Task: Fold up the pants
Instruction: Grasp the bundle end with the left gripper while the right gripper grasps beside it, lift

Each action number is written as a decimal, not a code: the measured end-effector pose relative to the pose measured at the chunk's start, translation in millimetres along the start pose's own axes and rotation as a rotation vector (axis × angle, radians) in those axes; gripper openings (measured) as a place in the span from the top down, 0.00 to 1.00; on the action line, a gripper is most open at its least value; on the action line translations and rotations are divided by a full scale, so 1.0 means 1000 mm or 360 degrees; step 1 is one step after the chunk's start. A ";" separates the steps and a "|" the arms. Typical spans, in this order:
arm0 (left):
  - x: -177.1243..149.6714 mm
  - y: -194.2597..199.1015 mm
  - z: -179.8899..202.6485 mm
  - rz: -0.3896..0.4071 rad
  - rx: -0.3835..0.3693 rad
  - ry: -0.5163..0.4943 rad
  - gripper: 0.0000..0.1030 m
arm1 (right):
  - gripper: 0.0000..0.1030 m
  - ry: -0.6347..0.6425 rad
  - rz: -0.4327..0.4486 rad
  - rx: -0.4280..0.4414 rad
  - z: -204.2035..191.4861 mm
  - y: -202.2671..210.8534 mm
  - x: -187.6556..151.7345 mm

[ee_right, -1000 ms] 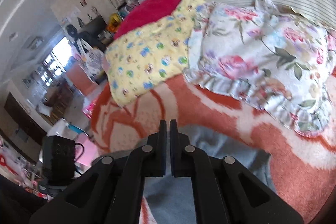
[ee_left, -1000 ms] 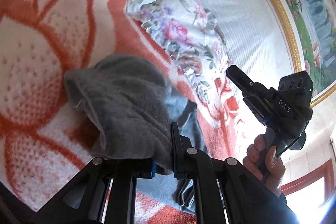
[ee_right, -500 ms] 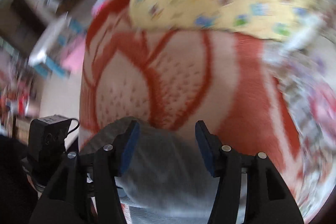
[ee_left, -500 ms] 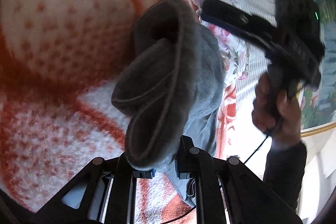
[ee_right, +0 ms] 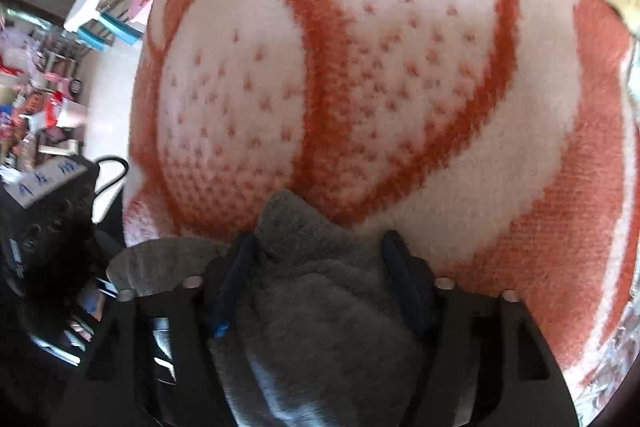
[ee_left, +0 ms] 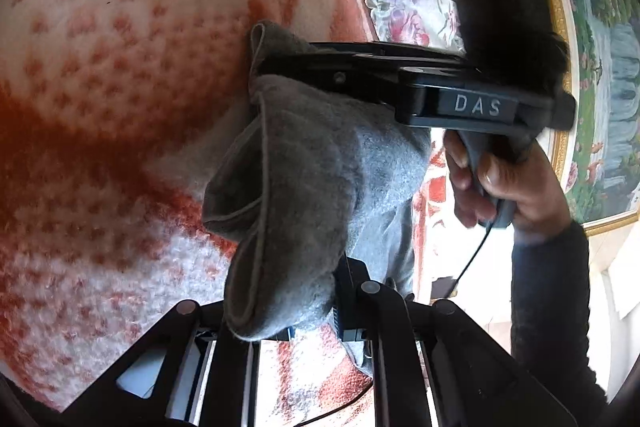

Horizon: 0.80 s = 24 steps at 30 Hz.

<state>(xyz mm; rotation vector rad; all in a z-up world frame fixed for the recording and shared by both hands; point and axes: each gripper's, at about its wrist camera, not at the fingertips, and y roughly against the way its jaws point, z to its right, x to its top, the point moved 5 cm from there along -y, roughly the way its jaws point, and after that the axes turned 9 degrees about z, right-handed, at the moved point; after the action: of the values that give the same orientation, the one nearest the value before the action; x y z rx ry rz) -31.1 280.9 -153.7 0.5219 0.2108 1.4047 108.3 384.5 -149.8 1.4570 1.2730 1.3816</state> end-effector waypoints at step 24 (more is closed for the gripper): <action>-0.074 -0.009 0.173 -0.0050 -0.0096 -0.0613 0.92 | 0.80 -0.1047 0.1550 -0.0081 0.009 0.235 -0.209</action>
<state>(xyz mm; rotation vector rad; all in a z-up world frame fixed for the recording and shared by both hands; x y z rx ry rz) 40.5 169.5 -19.3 0.7232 -0.1328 1.2489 171.4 129.9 23.4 2.3649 0.0646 1.2524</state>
